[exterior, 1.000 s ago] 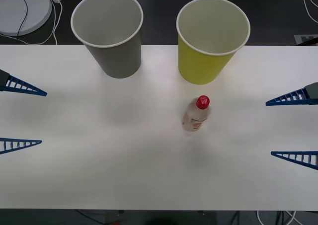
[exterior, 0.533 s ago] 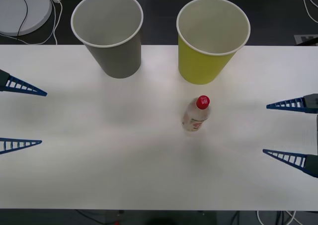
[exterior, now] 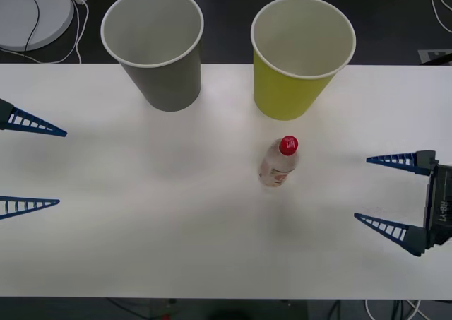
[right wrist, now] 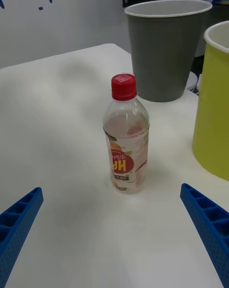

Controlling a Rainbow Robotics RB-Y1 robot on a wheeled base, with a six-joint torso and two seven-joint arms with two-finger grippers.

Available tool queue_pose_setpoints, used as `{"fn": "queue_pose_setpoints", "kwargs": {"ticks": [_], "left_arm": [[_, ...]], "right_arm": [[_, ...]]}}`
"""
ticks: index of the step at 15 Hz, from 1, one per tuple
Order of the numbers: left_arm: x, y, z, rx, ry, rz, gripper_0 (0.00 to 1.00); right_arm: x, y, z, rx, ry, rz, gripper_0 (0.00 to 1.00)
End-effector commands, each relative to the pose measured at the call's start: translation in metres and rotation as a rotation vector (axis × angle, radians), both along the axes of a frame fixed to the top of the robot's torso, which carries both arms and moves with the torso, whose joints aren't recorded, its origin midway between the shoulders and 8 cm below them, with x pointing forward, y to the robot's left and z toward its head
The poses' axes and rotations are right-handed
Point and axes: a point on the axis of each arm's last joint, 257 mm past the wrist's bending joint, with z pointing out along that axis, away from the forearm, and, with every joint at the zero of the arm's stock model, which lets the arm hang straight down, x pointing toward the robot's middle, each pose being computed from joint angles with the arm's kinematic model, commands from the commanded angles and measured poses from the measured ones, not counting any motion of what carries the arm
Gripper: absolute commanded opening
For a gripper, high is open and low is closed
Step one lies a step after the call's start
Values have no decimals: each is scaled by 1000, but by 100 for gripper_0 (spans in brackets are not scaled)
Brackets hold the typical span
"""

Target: Put the can into the green bin and the plastic bottle into the gray bin

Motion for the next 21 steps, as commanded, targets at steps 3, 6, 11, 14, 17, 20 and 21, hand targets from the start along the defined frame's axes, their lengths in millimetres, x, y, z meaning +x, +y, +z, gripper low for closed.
{"fn": "queue_pose_setpoints", "kwargs": {"ticks": [3,6,11,14,17,20,21], "left_arm": [[0,0,0,0,0,0,100],[0,0,0,0,0,0,100],[0,0,0,0,0,0,100],[0,0,0,0,0,0,100],[0,0,0,0,0,0,100],[0,0,0,0,0,0,100],[0,0,0,0,0,0,100]], "right_arm": [[12,4,-14,11,-17,-67,100],[19,6,-26,26,-15,-107,100],[31,19,-47,70,-7,-125,100],[34,32,-51,97,-21,-125,100],[36,43,-52,109,-33,-124,100],[43,57,-55,120,-40,-130,100],[45,60,-54,125,-45,-136,100]]}}
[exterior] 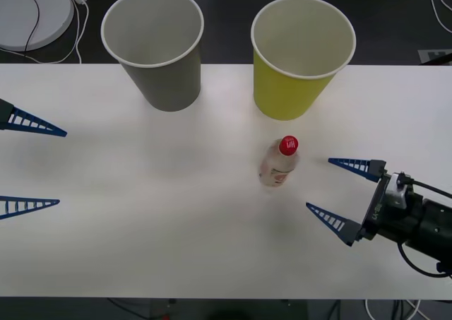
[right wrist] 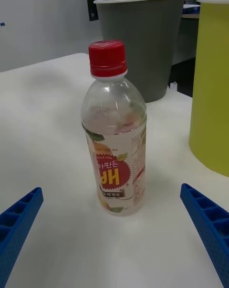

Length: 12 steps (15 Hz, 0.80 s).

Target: Put the can into the green bin and the plastic bottle into the gray bin

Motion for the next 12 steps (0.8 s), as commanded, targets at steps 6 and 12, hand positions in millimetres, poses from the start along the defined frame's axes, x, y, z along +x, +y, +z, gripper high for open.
{"fn": "queue_pose_setpoints", "kwargs": {"ticks": [6,12], "left_arm": [[0,0,0,0,0,0,100],[0,0,0,0,0,0,100]], "right_arm": [[20,28,0,17,-27,-29,100],[33,54,-1,39,-27,-45,100]]}}
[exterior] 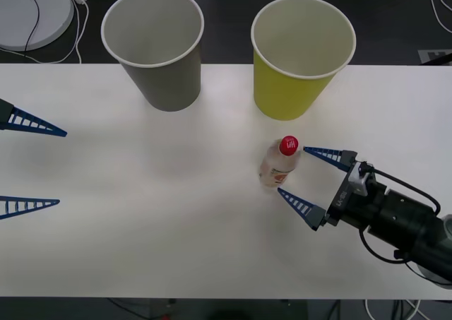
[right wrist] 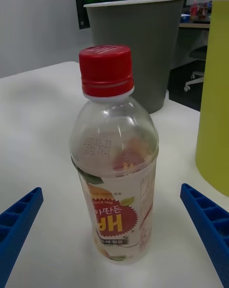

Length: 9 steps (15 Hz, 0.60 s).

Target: Put the can into the green bin and the plastic bottle into the gray bin

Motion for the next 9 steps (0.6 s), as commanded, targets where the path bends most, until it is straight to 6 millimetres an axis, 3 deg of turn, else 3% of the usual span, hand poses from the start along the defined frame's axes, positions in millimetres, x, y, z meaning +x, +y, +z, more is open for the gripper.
{"fn": "queue_pose_setpoints", "kwargs": {"ticks": [1,9], "left_arm": [[0,0,0,0,0,0,100],[0,0,0,0,0,0,100]], "right_arm": [[6,9,0,2,0,-9,100],[24,26,2,-14,-17,-36,100]]}}
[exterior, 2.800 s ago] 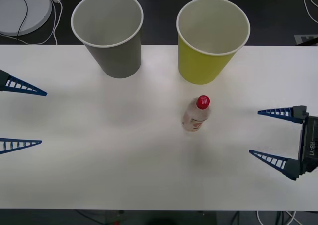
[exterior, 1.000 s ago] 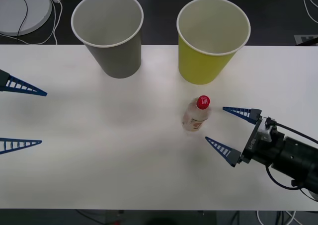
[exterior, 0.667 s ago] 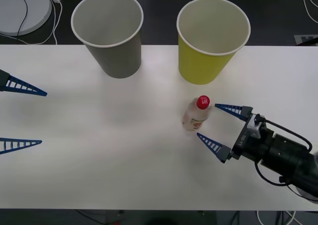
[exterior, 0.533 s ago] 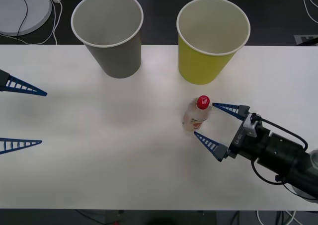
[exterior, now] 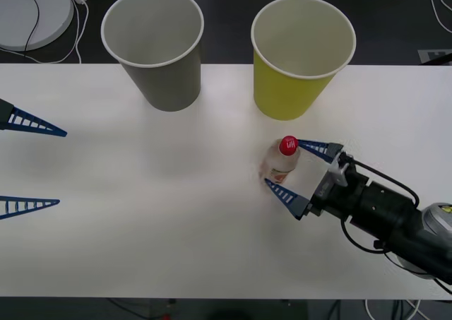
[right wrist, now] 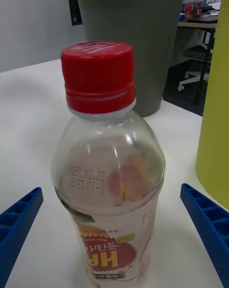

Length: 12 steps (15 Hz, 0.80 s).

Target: Put the can into the green bin and the plastic bottle into the gray bin

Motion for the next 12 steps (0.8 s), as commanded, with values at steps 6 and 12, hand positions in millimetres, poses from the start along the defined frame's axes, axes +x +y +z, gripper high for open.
{"fn": "queue_pose_setpoints", "kwargs": {"ticks": [6,12], "left_arm": [[0,0,0,0,0,0,100],[0,0,0,0,0,0,100]], "right_arm": [[10,25,1,6,2,-6,100],[15,34,-1,-2,4,-15,100]]}}
